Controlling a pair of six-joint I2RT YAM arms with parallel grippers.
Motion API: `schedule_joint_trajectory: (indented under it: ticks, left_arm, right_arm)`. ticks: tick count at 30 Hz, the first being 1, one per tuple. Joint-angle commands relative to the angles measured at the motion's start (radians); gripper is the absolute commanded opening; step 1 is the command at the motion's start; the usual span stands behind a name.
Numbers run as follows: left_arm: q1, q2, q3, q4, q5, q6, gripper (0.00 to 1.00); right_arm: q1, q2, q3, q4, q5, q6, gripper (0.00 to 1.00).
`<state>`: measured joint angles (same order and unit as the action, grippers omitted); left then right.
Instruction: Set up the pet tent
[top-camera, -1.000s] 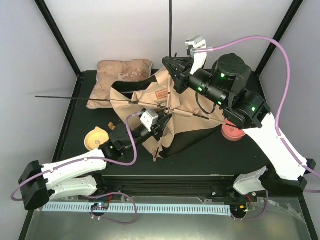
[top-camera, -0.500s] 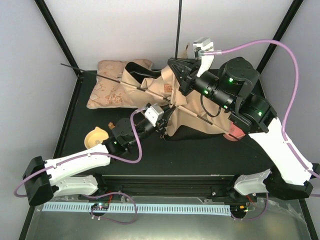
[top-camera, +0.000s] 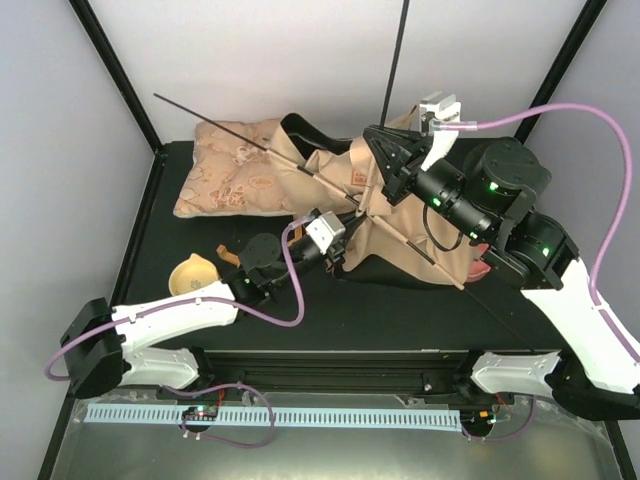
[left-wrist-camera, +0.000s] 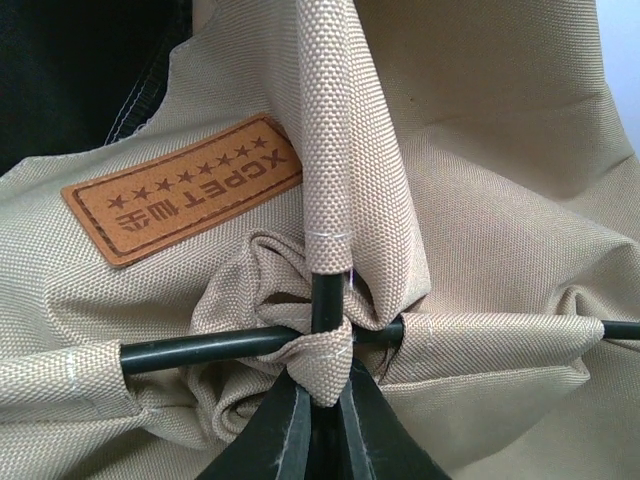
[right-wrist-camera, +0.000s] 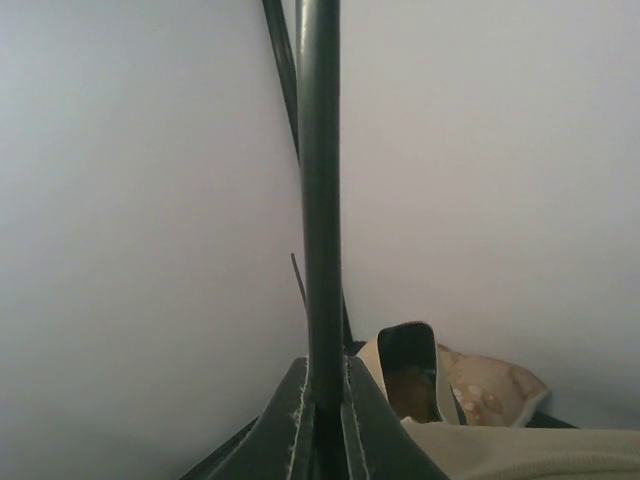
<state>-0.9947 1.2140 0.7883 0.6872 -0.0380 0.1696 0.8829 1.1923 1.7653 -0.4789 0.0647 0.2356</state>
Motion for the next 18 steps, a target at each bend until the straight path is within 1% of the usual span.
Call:
schedule_joint_trajectory:
  ticks: [1, 4, 8, 10, 12, 16, 18]
  left_arm:
    - [0.004, 0.035, 0.132, 0.239, -0.008, 0.021, 0.02]
    - [0.004, 0.116, 0.164, 0.333, -0.006, 0.029, 0.02]
    - [0.004, 0.234, 0.238, 0.469, 0.011, 0.076, 0.02]
    - [0.004, 0.293, 0.273, 0.511, -0.022, 0.092, 0.01]
    - [0.004, 0.345, 0.294, 0.561, -0.057, 0.1, 0.02]
    - [0.004, 0.44, 0.281, 0.694, -0.139, 0.128, 0.02]
    - [0.004, 0.471, 0.246, 0.749, -0.164, 0.133, 0.01]
  right_arm:
    - [0.008, -0.029, -0.057, -0.151, 0.06, -0.018, 0.01]
    - [0.008, -0.051, -0.056, -0.148, 0.059, -0.082, 0.01]
    - [0.004, -0.05, -0.041, -0.14, 0.056, -0.18, 0.01]
    - [-0.017, -0.037, -0.039, -0.155, 0.063, -0.192, 0.01]
    - [-0.051, -0.028, -0.057, -0.164, 0.006, -0.19, 0.01]
    - [-0.102, -0.064, -0.204, -0.084, -0.077, -0.169, 0.01]
    - [-0.133, -0.082, -0.291, -0.054, -0.151, -0.152, 0.01]
